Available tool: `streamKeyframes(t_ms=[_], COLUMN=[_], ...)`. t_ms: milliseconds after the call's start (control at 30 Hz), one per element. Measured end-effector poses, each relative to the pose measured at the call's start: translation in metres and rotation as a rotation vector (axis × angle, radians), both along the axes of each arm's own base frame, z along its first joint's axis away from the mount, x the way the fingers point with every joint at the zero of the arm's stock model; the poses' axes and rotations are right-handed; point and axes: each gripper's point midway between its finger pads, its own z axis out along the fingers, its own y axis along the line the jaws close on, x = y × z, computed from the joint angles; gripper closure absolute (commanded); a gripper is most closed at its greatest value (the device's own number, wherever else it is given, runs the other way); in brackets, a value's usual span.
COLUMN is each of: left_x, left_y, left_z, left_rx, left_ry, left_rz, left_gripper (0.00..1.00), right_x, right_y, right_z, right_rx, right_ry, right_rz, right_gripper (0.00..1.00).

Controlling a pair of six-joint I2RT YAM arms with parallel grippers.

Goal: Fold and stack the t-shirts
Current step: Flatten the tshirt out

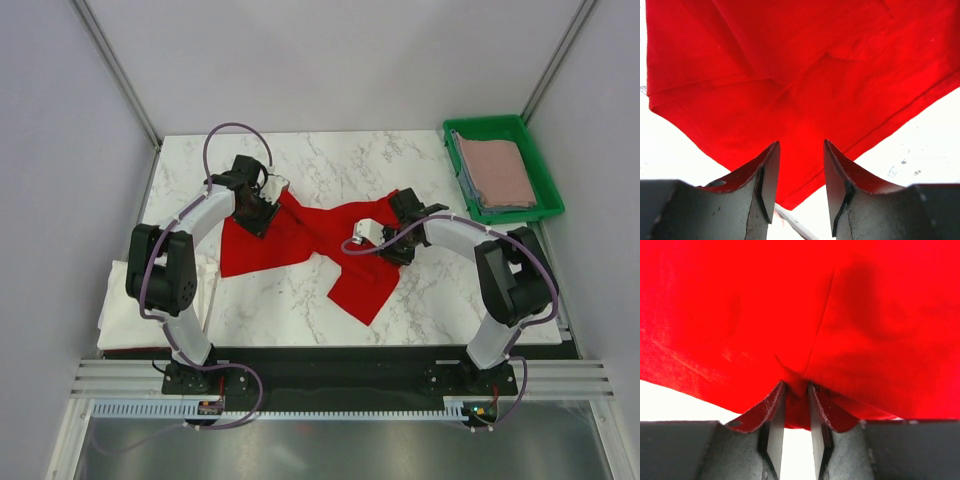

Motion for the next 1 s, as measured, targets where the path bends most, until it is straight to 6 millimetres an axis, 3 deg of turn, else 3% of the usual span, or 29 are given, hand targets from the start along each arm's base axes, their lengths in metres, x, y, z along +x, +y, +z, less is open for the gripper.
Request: streamKeyframes(t_ms=[200,400,433,567,700,900,1000], left_x=[0.000,0.000,0.000,0.000,0.000,0.001,0.001], left_y=[0.000,0.000,0.000,0.000,0.000,0.000,0.000], left_z=[0.000,0.000,0.000,0.000,0.000,0.000,0.000], left_rx=[0.000,0.000,0.000,0.000,-0.001,-0.001,0.002], left_ry=[0.000,0.000,0.000,-0.001,-0.002,-0.004,-0.005], left_rz=[0.000,0.000,0.000,0.000,0.001,0.001,0.002], left_gripper=[0.53,0.53,0.54,0.54,0.54,0.54,0.55], right_x=[0.006,0.006,0.005,0.005,0.005,0.000,0.004], right_y=[0.007,0.010,0.010,0.011,0.014,0.013,0.019], right_z=[0.000,0.007,0.009,0.019,0.024,0.030,0.050], right_rx=[0.022,0.032,0.032,0.040,0.054,0.051,0.081], right_ry=[0.019,0.033,0.033,0.039,0.046,0.068,0.053], right_rz=[-0.009,-0.022,-0.023,-0.026,-0.030,-0.030,-0.033], right_gripper=[0.87,0.72,0.73,0.91,0.99,1.00,1.00])
